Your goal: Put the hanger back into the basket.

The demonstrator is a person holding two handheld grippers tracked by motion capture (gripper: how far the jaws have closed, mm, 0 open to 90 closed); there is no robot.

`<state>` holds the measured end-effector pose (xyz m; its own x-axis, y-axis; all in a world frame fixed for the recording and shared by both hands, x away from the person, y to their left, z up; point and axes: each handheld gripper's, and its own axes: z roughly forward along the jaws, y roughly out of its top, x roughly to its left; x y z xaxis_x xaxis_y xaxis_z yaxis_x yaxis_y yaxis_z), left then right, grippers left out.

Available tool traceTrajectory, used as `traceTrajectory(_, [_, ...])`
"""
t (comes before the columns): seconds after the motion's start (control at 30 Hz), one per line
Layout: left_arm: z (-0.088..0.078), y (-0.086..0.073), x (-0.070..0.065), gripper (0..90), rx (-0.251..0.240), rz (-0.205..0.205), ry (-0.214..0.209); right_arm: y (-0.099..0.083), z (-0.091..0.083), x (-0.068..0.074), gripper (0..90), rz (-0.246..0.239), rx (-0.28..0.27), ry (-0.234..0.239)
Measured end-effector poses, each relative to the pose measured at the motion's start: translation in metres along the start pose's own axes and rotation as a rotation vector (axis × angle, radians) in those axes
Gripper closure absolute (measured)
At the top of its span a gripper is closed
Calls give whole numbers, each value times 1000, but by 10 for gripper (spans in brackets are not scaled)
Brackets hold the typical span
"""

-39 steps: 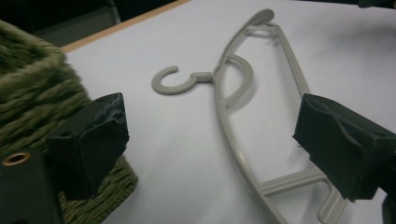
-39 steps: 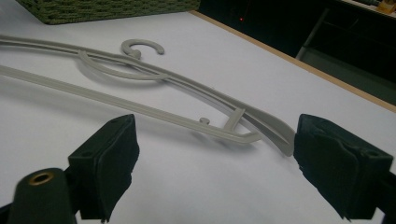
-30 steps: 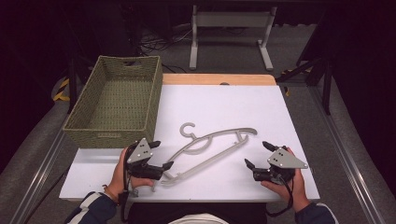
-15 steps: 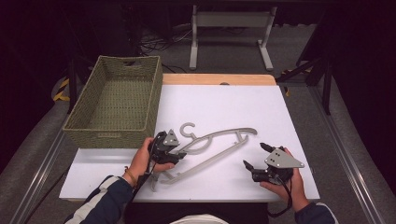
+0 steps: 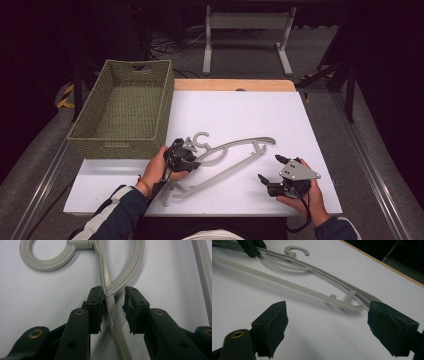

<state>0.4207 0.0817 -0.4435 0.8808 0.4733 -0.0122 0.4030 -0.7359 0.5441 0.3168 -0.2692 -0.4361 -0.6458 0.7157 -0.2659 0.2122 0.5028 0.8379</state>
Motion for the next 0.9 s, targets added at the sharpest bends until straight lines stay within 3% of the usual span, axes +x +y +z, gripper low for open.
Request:
traceTrajectory(0.13, [0, 7, -2, 691, 52, 32, 14, 0, 1, 0, 169, 0, 6, 2])
traceTrajectory(0.17, [0, 7, -2, 702, 52, 32, 14, 0, 1, 0, 169, 0, 6, 2])
traceTrajectory(0.23, [1, 9, -7, 749, 58, 78, 38, 0, 1, 0, 173, -2, 10, -2])
traceTrajectory(0.4, [1, 9, -11, 776, 55, 94, 59, 0, 1, 0, 175, -7, 7, -4])
traceTrajectory(0.5, [2, 9, -16, 813, 53, 137, 90, 0, -1, -2, 176, -6, 1, -13])
traceTrajectory(0.63, [2, 8, -18, 814, 36, 140, 107, 0, -6, -6, 180, 6, -24, -48])
traceTrajectory(0.67, [2, 8, -19, 814, 28, 146, 118, 0, -10, -10, 184, 18, -48, -81])
traceTrajectory(0.7, [2, 8, -20, 814, 24, 148, 132, 0, -10, -10, 184, 18, -48, -81])
traceTrajectory(0.73, [2, 7, -21, 815, 14, 159, 164, 0, -17, -14, 188, 28, -81, -125])
traceTrajectory(0.77, [1, 7, -22, 815, 4, 164, 175, 0, -17, -14, 188, 28, -81, -125])
traceTrajectory(0.9, [-9, 7, -25, 814, -68, 175, 231, -1, -28, -24, 193, 74, -144, -219])
